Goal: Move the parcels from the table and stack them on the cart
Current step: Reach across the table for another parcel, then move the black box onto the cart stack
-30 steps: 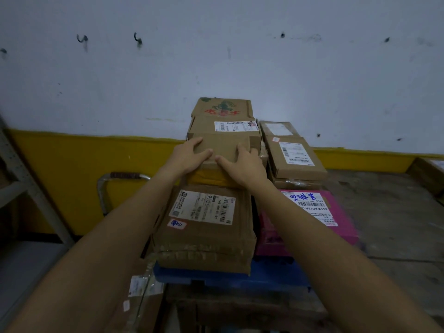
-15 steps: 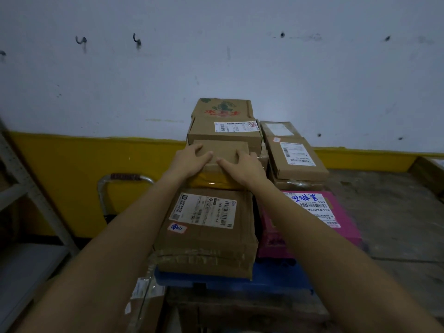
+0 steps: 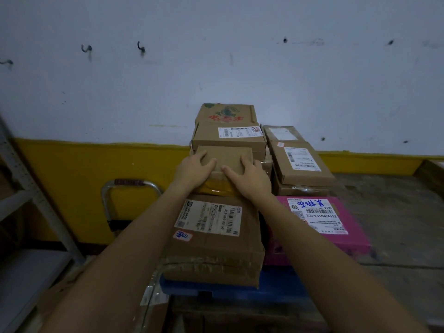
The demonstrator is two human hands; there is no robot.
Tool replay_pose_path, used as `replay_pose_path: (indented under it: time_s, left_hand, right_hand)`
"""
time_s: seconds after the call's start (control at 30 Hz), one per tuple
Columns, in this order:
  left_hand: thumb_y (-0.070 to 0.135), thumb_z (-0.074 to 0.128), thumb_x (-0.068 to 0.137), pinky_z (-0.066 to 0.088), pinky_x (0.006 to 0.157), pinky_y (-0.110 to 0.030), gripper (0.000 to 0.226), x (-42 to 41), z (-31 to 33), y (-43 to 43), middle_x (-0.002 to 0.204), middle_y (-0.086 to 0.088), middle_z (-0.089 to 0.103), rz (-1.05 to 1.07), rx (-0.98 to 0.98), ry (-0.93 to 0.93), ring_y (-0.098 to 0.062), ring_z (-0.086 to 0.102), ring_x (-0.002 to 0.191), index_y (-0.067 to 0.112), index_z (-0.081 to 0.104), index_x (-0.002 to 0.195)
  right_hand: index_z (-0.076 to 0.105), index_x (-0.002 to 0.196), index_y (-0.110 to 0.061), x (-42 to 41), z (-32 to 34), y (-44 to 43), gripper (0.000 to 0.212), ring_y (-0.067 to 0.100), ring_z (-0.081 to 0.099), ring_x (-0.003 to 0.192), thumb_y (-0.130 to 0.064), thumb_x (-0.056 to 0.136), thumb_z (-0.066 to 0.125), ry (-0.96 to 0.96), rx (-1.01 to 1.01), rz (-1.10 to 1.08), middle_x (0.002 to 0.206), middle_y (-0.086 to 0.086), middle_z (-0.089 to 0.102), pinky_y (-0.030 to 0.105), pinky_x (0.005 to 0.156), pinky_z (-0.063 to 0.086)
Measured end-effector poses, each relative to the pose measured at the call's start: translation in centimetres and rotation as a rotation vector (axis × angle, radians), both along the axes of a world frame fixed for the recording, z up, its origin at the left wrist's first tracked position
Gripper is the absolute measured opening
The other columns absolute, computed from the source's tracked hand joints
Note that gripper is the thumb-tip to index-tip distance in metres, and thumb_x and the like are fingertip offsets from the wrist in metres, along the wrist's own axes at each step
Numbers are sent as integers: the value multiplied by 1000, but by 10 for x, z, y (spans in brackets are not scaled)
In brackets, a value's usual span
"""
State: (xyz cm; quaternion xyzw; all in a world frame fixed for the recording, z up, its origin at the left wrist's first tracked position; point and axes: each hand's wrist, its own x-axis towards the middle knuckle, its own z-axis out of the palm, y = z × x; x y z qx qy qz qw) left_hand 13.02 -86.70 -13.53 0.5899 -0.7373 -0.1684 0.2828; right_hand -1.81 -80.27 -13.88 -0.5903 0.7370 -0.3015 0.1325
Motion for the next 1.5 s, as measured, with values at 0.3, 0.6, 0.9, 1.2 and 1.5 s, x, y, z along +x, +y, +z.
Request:
replay_pose_path:
  time_s: [0.3,0.6,0.9,1.2,1.5]
  left_hand:
    - [53,41,92,33,106,-38,58,-1,10,-5,149,-8,38,-6,89,-49,-30,37,134,24,38,142]
    - [56,41,91,44,88,-39,54,-9,32,18,129,-14,55,190,-69,-42,-33,52,116,20,50,130]
    - [40,45,94,49,84,-40,48,-143,52,112,128,-14,58,116,-392,68,-31,59,106,17,44,137]
    - [37,46,93,43,88,-41,43,-324,26,185,123,-14,58,-98,-309,27,-33,52,114,14,48,129]
    - [38,45,95,43,98,-43,56,-429,0,211,142,-10,45,-290,-158,75,-28,43,128,20,29,146]
  right_hand:
    - [23,148,-24,-16,7,1,85,33,32,133,-71,80,45,-183,34,103,148,12,26,44,105,31]
    - [26,147,-29,-71,24,35,76,27,28,139,-66,83,47,-156,-99,201,153,9,27,49,111,28]
    - [28,146,-30,-185,28,111,68,25,34,135,-61,88,43,85,-155,289,149,6,35,43,105,35]
    - [27,146,-30,-332,9,190,70,24,33,134,-64,86,43,186,-47,218,146,5,36,41,106,33]
    - [28,146,-28,-415,-15,237,67,23,31,136,-59,89,44,101,-93,78,147,4,36,41,109,32]
